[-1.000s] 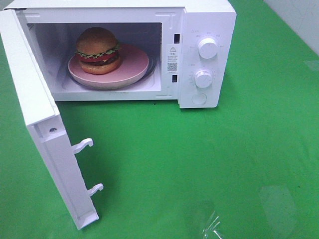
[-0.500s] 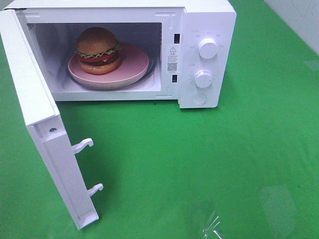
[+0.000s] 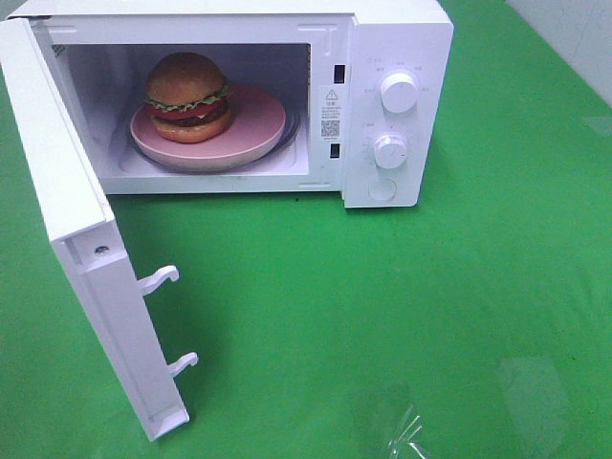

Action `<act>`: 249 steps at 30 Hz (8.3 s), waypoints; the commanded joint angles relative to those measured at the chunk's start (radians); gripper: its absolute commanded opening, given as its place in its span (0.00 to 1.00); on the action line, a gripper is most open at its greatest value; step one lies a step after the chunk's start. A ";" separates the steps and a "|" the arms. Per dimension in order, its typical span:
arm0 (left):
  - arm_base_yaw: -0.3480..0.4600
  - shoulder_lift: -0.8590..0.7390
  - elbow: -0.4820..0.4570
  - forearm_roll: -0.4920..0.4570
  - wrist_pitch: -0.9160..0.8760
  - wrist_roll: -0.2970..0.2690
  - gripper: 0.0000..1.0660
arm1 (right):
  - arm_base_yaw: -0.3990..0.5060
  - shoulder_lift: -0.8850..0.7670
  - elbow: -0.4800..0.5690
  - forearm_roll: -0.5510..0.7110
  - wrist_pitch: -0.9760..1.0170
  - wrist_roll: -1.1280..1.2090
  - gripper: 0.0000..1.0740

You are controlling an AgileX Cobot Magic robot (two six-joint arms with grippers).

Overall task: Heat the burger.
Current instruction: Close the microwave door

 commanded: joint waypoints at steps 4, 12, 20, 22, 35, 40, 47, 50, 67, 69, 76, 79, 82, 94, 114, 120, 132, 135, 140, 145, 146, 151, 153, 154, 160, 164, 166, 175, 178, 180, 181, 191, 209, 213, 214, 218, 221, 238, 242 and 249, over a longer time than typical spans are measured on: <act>-0.004 0.051 -0.008 -0.004 -0.062 0.000 0.94 | 0.002 -0.027 0.002 -0.001 -0.008 -0.012 0.70; -0.004 0.139 -0.008 0.002 -0.126 0.000 0.70 | 0.002 -0.027 0.002 -0.001 -0.008 -0.012 0.70; -0.004 0.191 -0.005 0.025 -0.187 0.000 0.15 | 0.002 -0.027 0.002 -0.001 -0.008 -0.012 0.70; -0.004 0.198 -0.003 0.034 -0.200 0.000 0.09 | 0.002 -0.027 0.002 -0.001 -0.008 -0.012 0.70; -0.004 0.249 0.070 0.063 -0.320 0.000 0.00 | 0.002 -0.027 0.002 -0.001 -0.008 -0.012 0.70; -0.004 0.249 0.109 0.063 -0.384 -0.007 0.00 | 0.002 -0.027 0.002 -0.001 -0.008 -0.012 0.70; -0.004 0.293 0.128 0.061 -0.442 -0.007 0.00 | 0.002 -0.027 0.002 -0.001 -0.008 -0.012 0.70; -0.004 0.307 0.128 0.061 -0.456 -0.007 0.00 | 0.002 -0.027 0.002 -0.001 -0.008 -0.012 0.70; -0.004 0.456 0.200 0.015 -0.719 -0.007 0.00 | 0.002 -0.027 0.002 -0.001 -0.008 -0.012 0.70; -0.004 0.456 0.218 0.011 -0.748 -0.007 0.00 | 0.002 -0.027 0.002 -0.001 -0.008 -0.012 0.70; -0.004 0.456 0.262 0.008 -0.820 -0.006 0.00 | 0.002 -0.027 0.002 -0.001 -0.008 -0.012 0.70; -0.004 0.456 0.294 0.008 -0.864 -0.006 0.00 | 0.002 -0.027 0.002 -0.001 -0.008 -0.012 0.70; -0.004 0.456 0.321 0.008 -0.924 -0.006 0.00 | 0.002 -0.027 0.002 -0.001 -0.008 -0.012 0.70; -0.004 0.582 0.323 0.013 -1.045 0.000 0.00 | 0.002 -0.027 0.002 -0.001 -0.008 -0.012 0.70; -0.004 0.911 0.323 0.278 -1.386 -0.184 0.00 | 0.002 -0.027 0.002 -0.001 -0.008 -0.012 0.70; -0.004 0.993 0.323 0.451 -1.505 -0.310 0.00 | 0.002 -0.027 0.002 -0.001 -0.008 -0.012 0.70; -0.004 1.147 0.298 0.689 -1.653 -0.454 0.00 | 0.002 -0.027 0.002 -0.001 -0.008 -0.012 0.70; -0.030 1.204 0.259 0.732 -1.656 -0.473 0.00 | 0.002 -0.027 0.002 -0.001 -0.008 -0.012 0.70; -0.091 1.264 0.220 0.729 -1.655 -0.462 0.00 | 0.002 -0.027 0.002 -0.001 -0.008 -0.012 0.70; -0.131 1.326 0.185 0.700 -1.660 -0.444 0.00 | 0.002 -0.027 0.002 -0.001 -0.008 -0.012 0.70; -0.131 1.326 0.185 0.700 -1.660 -0.444 0.00 | 0.002 -0.027 0.002 -0.001 -0.008 -0.012 0.70; -0.137 1.370 0.156 0.692 -1.695 -0.446 0.00 | 0.002 -0.027 0.002 -0.001 -0.008 -0.012 0.70; -0.137 1.391 0.153 0.684 -1.709 -0.446 0.00 | 0.002 -0.027 0.002 -0.001 -0.008 -0.012 0.70; -0.137 1.391 0.153 0.684 -1.709 -0.446 0.00 | 0.002 -0.027 0.002 -0.001 -0.008 -0.012 0.70; -0.137 1.432 0.151 0.679 -1.732 -0.443 0.00 | 0.002 -0.027 0.002 -0.001 -0.008 -0.012 0.70; -0.137 1.471 0.122 0.669 -1.759 -0.445 0.00 | 0.002 -0.027 0.002 -0.001 -0.008 -0.012 0.70; -0.137 1.480 0.118 0.666 -1.767 -0.448 0.00 | 0.002 -0.027 0.002 -0.001 -0.008 -0.012 0.70; -0.258 1.564 0.049 0.559 -1.775 -0.391 0.00 | 0.002 -0.027 0.002 -0.001 -0.008 -0.012 0.70; -0.299 1.598 0.025 0.507 -1.777 -0.372 0.00 | 0.002 -0.027 0.002 -0.001 -0.008 -0.012 0.70; -0.307 1.605 0.017 0.497 -1.777 -0.370 0.00 | 0.002 -0.027 0.002 -0.001 -0.008 -0.012 0.70; -0.317 1.615 0.004 0.485 -1.777 -0.366 0.00 | 0.002 -0.027 0.002 -0.001 -0.008 -0.012 0.70; -0.392 1.676 -0.094 0.462 -1.746 -0.364 0.00 | 0.002 -0.027 0.002 -0.001 -0.008 -0.012 0.70; -0.428 1.728 -0.189 0.405 -1.724 -0.361 0.00 | 0.002 -0.027 0.002 -0.001 -0.008 -0.012 0.70; -0.428 1.747 -0.194 0.397 -1.724 -0.364 0.00 | 0.002 -0.027 0.002 -0.001 -0.008 -0.012 0.70; -0.428 1.747 -0.194 0.397 -1.724 -0.364 0.00 | 0.002 -0.027 0.002 -0.001 -0.008 -0.012 0.70; -0.428 1.763 -0.196 0.396 -1.729 -0.364 0.00 | 0.002 -0.027 0.002 -0.001 -0.008 -0.012 0.70; -0.428 1.769 -0.206 0.396 -1.728 -0.364 0.00 | 0.002 -0.027 0.002 -0.001 -0.008 -0.012 0.70; -0.428 1.828 -0.306 0.396 -1.725 -0.377 0.00 | 0.002 -0.027 0.002 -0.001 -0.008 -0.012 0.70; -0.428 1.840 -0.316 0.396 -1.723 -0.376 0.00 | 0.002 -0.027 0.002 -0.001 -0.008 -0.012 0.70; -0.428 1.880 -0.368 0.395 -1.724 -0.388 0.00 | 0.002 -0.027 0.002 -0.001 -0.008 -0.012 0.70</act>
